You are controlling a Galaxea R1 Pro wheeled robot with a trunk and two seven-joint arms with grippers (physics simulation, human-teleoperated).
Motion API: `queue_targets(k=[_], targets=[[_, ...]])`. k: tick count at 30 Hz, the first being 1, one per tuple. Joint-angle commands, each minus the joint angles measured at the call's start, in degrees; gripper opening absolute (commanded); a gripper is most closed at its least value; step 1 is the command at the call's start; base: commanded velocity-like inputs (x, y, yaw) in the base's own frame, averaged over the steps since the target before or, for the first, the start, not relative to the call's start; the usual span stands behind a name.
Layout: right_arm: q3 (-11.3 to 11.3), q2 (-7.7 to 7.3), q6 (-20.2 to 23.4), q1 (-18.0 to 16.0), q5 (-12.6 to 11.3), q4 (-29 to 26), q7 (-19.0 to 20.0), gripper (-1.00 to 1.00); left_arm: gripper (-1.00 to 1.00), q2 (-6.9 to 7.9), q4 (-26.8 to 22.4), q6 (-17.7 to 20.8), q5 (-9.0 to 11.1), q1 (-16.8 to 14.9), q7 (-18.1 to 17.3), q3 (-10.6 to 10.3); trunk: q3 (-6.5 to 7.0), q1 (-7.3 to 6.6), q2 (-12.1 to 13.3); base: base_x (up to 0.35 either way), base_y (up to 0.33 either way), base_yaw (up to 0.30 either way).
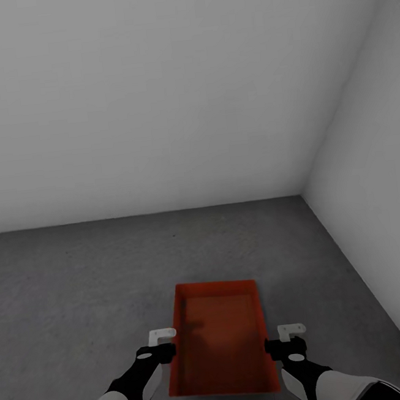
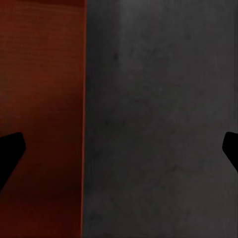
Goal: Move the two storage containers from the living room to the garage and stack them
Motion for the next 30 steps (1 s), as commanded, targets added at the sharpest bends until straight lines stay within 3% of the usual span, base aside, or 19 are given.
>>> queue_targets(k=[1, 30], targets=[[0.48, -0.01, -0.17, 0.0, -0.53, 0.04, -0.14, 1.0, 1.0, 0.0, -0.12, 0.35, 0.17, 0.01, 0.25, -0.19, 0.24, -0.23, 0.4, 0.0, 0.0, 0.0], [0.48, -0.04, -0.17, -0.03, -0.53, 0.04, -0.2, 1.0, 1.0, -0.06, -0.12, 0.35, 0.17, 0.02, 0.34, -0.16, 8.05, -6.6, 12.03, 0.0, 0.0, 0.0]])
